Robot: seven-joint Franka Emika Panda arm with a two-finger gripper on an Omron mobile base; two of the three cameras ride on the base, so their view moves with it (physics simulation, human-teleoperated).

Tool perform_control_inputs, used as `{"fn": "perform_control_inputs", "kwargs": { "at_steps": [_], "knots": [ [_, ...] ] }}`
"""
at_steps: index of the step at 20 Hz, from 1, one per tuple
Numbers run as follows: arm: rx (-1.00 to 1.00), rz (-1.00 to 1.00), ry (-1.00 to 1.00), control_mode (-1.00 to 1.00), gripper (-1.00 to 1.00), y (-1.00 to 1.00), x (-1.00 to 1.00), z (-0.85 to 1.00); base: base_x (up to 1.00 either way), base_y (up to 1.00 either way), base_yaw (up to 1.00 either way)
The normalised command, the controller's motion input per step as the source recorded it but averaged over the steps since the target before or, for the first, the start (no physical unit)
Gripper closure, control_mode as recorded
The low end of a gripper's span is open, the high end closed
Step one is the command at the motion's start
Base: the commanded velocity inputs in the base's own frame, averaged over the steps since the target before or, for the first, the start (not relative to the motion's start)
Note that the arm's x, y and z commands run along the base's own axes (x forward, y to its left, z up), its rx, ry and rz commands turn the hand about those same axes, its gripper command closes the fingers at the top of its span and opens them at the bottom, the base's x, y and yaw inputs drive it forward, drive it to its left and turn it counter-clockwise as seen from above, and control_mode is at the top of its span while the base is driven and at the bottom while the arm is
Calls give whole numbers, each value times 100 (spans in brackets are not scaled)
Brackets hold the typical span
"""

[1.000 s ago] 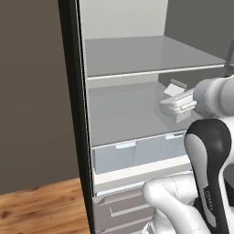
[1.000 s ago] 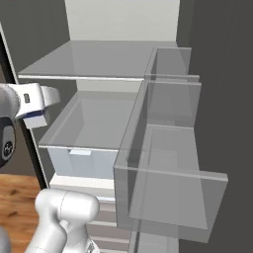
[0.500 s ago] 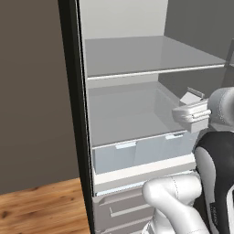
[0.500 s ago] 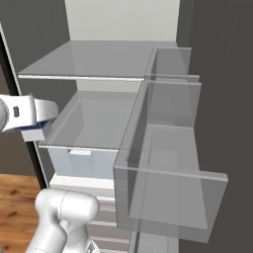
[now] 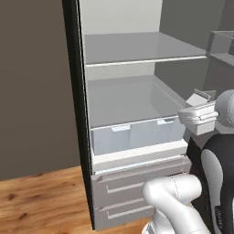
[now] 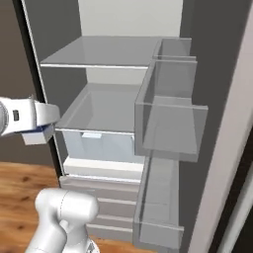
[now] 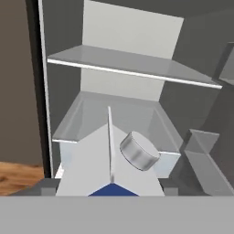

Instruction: Take a sugar cube from the saucer and place it inside the coffee. Then, grab milk from the fridge and place it next to the coffee on the counter to sweeten the coffee.

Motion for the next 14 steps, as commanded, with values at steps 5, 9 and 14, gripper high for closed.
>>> {"fn": "perform_control_inputs", "kwargs": {
  "at_steps": [5, 9, 14],
  "knots": [
    [0, 0, 0, 100, 100, 0, 0, 0, -48, 79, 44],
    [0, 0, 0, 100, 100, 0, 0, 0, 0, 82, 67],
    [0, 0, 0, 100, 100, 0, 0, 0, 39, 61, 64]
  ]
}}
